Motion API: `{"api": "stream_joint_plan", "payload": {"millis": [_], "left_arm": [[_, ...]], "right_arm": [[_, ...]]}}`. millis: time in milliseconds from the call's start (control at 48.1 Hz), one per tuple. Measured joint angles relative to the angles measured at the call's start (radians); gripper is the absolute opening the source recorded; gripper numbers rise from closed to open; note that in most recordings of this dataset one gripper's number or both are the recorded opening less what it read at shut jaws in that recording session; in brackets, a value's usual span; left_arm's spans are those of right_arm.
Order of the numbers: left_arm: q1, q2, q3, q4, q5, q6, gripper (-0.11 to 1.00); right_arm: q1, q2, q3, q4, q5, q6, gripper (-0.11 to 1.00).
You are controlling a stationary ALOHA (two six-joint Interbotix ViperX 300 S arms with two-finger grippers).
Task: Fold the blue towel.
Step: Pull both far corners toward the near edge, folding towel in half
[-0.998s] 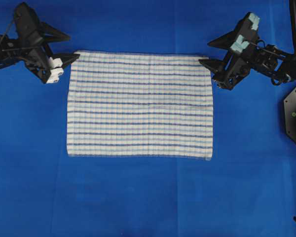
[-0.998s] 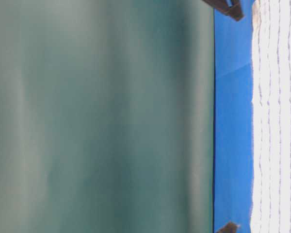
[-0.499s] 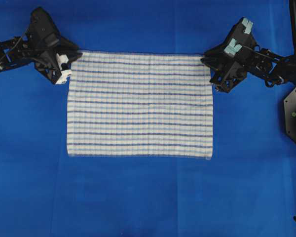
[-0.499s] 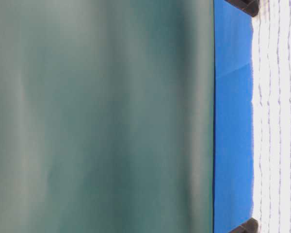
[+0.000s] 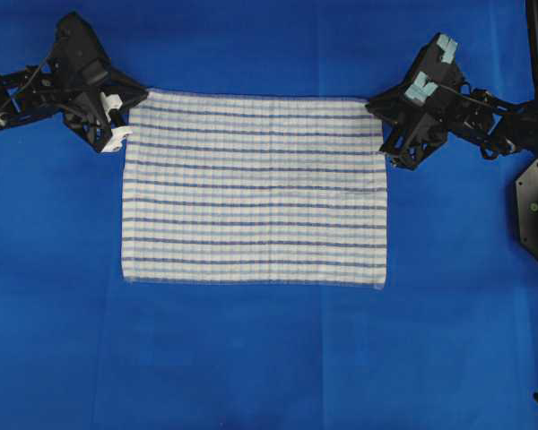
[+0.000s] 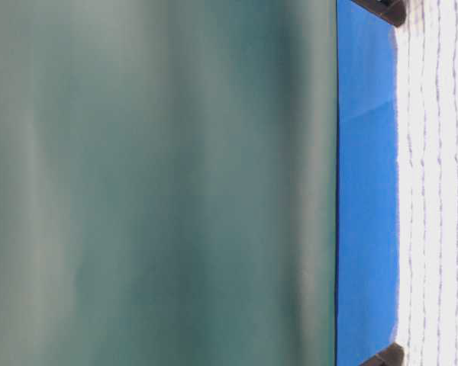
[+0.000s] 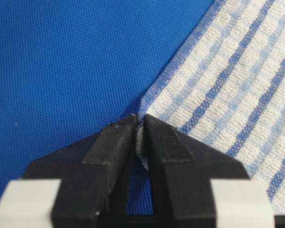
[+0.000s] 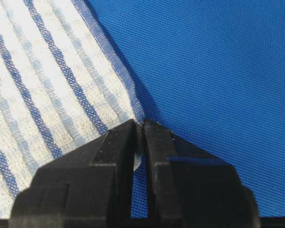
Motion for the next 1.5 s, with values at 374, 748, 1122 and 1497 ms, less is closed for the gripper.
{"api": "stream_joint_plan", "payload": {"millis": [374,748,1122,1497], "left_arm": [[-0.008,-0.084,0.005,-0.002,0.044,-0.002,0.06],[-0.163,-0.219,0.041,0.0,0.097,-0.054,0.06],[-0.394,-0.515,0.121,0.0,0.153,-0.13,0.06],[-0.56,-0.594,0.155,-0.002,0.156,-0.187,0.06]], "right_arm": [[0.0,-0.107,0.003,0.002,0.064,-0.002,0.08],[0.1,-0.235,0.015,0.034,0.199,0.002,0.08],[0.287,-0.503,0.089,0.178,0.322,0.003,0.08],[0.503,-0.594,0.114,0.307,0.334,0.005,0.08]]}}
